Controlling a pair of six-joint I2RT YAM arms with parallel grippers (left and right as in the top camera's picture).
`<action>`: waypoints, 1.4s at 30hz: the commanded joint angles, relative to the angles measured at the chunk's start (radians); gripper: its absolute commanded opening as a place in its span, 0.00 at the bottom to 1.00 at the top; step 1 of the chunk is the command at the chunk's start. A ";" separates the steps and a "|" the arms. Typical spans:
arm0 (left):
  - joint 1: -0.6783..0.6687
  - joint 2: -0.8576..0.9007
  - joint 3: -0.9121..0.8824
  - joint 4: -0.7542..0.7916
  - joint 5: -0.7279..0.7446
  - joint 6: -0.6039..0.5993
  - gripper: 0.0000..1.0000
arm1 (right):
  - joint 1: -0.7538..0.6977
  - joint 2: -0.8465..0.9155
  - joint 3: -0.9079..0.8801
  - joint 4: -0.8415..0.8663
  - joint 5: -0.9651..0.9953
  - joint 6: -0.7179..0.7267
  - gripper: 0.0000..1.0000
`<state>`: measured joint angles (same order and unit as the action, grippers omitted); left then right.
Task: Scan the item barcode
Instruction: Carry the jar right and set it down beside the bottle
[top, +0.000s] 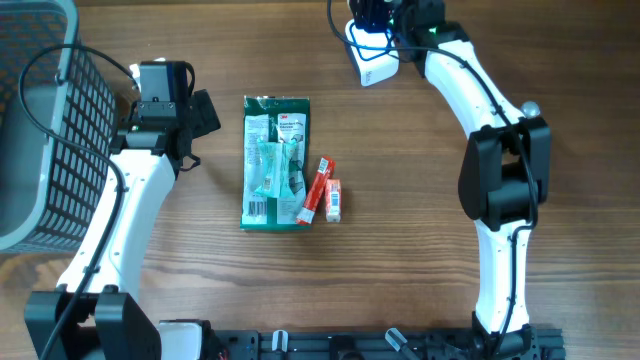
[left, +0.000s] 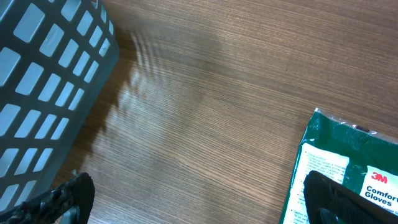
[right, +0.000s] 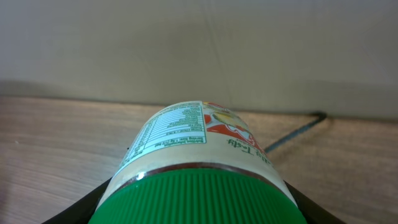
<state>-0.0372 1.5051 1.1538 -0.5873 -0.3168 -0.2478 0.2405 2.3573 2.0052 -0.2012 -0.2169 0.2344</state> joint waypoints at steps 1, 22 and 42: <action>0.005 -0.001 0.011 0.000 -0.010 0.009 1.00 | 0.004 0.009 0.001 0.021 -0.023 0.008 0.04; 0.005 -0.001 0.011 0.000 -0.010 0.009 1.00 | -0.106 -0.435 0.005 -0.402 -0.105 0.010 0.07; 0.005 -0.001 0.011 0.000 -0.010 0.009 1.00 | -0.173 -0.499 -0.482 -1.030 0.247 0.064 0.25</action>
<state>-0.0368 1.5051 1.1538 -0.5900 -0.3172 -0.2478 0.0628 1.8515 1.6352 -1.2976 -0.0048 0.2619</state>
